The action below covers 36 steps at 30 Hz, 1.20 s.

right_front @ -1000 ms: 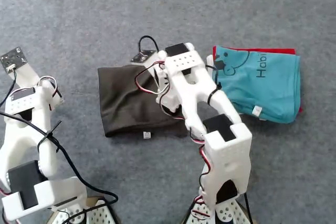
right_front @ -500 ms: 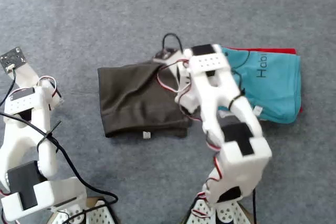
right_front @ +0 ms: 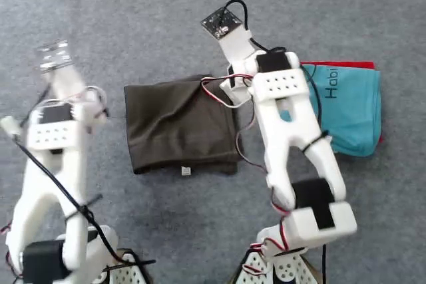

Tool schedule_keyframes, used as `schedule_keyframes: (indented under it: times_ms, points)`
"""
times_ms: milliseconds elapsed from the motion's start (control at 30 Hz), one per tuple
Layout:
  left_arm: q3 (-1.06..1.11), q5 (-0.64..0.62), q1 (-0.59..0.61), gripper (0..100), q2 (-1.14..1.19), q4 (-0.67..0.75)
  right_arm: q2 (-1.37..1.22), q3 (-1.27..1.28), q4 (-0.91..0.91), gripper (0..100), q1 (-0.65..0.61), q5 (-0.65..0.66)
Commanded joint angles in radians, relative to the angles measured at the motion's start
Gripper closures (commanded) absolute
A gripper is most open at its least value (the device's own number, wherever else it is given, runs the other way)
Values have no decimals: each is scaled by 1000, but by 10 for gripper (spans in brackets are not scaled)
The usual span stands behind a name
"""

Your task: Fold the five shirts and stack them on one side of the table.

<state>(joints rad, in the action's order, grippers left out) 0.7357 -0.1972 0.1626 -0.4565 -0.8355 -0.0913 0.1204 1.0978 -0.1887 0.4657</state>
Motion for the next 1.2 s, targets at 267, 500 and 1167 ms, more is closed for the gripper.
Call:
schedule_keyframes:
  times_ms: [267,500,1167]
  points:
    - [38,-2,-160,970,213,434,-147,-51,-141,983,34,-11]
    - [-213,-2,-93,971,493,302,-7,-48,-57,983,48,-11]
    - [-237,0,-39,971,503,250,-335,-163,-247,983,72,-54]
